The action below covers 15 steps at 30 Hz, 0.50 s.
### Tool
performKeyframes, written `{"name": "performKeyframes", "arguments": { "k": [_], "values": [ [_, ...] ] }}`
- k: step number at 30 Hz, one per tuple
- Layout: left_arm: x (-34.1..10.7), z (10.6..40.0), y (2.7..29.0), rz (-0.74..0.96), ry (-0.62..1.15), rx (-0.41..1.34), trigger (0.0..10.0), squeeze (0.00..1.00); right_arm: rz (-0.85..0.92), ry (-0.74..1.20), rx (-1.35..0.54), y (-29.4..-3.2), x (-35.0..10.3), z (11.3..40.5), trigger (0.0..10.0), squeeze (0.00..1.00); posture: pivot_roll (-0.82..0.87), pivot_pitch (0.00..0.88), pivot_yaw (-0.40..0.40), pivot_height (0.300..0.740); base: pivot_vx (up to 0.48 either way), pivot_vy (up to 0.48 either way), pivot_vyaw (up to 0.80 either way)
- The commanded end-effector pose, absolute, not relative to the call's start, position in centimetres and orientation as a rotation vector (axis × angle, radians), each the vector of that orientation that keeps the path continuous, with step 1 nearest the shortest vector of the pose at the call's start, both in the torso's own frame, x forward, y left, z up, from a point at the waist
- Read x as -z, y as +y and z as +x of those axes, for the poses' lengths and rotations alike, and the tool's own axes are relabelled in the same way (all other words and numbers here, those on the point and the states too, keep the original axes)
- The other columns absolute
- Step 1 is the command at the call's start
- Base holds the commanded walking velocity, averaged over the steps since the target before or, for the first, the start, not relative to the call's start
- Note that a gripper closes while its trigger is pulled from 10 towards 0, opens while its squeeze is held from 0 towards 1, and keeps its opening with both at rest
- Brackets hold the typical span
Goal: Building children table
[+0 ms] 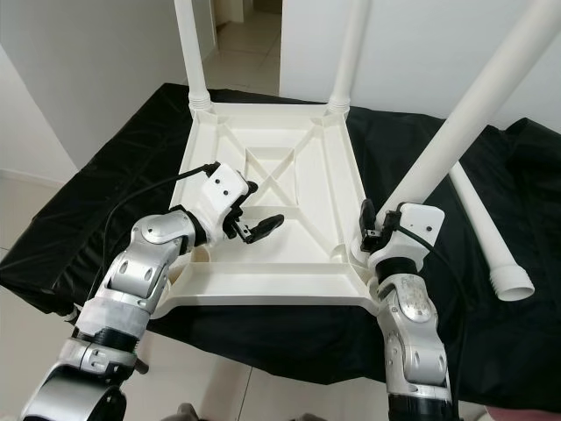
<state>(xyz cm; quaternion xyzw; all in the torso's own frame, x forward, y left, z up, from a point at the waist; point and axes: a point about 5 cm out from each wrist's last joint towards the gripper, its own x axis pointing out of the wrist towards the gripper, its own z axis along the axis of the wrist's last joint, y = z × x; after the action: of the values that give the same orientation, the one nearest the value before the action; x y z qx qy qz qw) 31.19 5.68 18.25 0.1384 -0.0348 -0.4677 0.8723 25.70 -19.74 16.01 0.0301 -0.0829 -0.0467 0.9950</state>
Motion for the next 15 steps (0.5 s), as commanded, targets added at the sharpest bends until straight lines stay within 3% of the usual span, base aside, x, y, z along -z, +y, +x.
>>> {"name": "performKeyframes", "arguments": {
  "k": [1, 9, 15],
  "values": [
    [-18.5, 30.9, 5.6, 0.287, -0.084, 0.995, 10.0, 0.00, 0.054, -0.150, 0.096, -19.7, -15.8, 25.6, 10.0, 0.00, -0.08, 0.000, -0.028, 0.740, 0.000, 0.000, 0.00],
    [-18.5, 28.8, 5.2, 0.242, -0.109, 1.129, 10.0, 0.00, 0.017, -0.190, 0.169, -20.6, -16.0, 23.1, 10.0, 0.00, -0.10, 0.000, -0.028, 0.740, 0.000, 0.000, 0.00],
    [-18.1, 28.8, 4.9, 0.265, -0.091, 1.131, 10.0, 0.00, 0.047, -0.264, 0.191, -20.8, -17.2, 23.2, 10.0, 0.00, -0.11, 0.000, -0.024, 0.740, 0.000, 0.000, 0.00]
  ]
}}
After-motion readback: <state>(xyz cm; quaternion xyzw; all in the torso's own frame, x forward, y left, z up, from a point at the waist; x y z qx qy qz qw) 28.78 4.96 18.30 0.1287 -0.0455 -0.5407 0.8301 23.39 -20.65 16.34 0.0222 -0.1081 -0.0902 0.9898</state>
